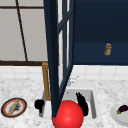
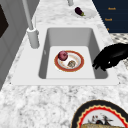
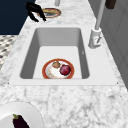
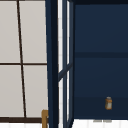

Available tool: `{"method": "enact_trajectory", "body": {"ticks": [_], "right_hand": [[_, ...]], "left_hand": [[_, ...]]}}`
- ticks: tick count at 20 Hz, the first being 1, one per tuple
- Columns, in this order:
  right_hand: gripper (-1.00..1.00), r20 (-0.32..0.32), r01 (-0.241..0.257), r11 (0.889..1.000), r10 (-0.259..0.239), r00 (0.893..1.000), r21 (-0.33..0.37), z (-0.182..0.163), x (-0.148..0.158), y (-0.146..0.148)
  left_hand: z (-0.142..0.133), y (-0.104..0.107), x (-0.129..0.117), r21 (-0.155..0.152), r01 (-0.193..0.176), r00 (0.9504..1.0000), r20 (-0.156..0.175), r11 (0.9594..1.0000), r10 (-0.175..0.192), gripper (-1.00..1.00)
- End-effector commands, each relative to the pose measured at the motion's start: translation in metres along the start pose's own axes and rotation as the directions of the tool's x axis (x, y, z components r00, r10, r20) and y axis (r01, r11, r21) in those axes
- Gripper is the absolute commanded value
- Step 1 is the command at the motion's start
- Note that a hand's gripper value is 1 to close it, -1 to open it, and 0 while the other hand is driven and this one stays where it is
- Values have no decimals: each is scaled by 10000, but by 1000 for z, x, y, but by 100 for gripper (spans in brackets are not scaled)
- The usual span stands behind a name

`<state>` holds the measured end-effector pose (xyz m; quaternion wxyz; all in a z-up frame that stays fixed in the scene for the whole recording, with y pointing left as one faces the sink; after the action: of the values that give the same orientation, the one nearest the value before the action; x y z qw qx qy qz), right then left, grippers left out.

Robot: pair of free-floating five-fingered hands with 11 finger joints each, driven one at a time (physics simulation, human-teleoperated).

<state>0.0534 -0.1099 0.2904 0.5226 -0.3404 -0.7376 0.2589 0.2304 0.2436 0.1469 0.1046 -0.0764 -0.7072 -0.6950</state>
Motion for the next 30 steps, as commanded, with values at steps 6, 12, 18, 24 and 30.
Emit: {"method": "enact_trajectory", "body": {"ticks": [6,12,18,24,30], "right_hand": [[-100,267,-1851,9811,1839,9826,565,-24,-21,-5],[-100,593,-2836,9567,2799,9582,656,-35,-26,-4],[-100,505,-2422,9678,2391,9697,683,-33,-27,-4],[-100,1656,-3327,9381,3144,9347,967,-35,-29,-5],[-100,2682,-4256,8991,3871,8822,1025,-36,-33,-4]], "left_hand": [[0,0,0,0,0,10000,0,10000,0,0],[0,0,0,0,0,10000,0,10000,0,0],[0,0,0,0,0,10000,0,10000,0,0],[0,0,0,0,0,10000,0,10000,0,0],[0,0,0,0,0,10000,0,10000,0,0]]}}
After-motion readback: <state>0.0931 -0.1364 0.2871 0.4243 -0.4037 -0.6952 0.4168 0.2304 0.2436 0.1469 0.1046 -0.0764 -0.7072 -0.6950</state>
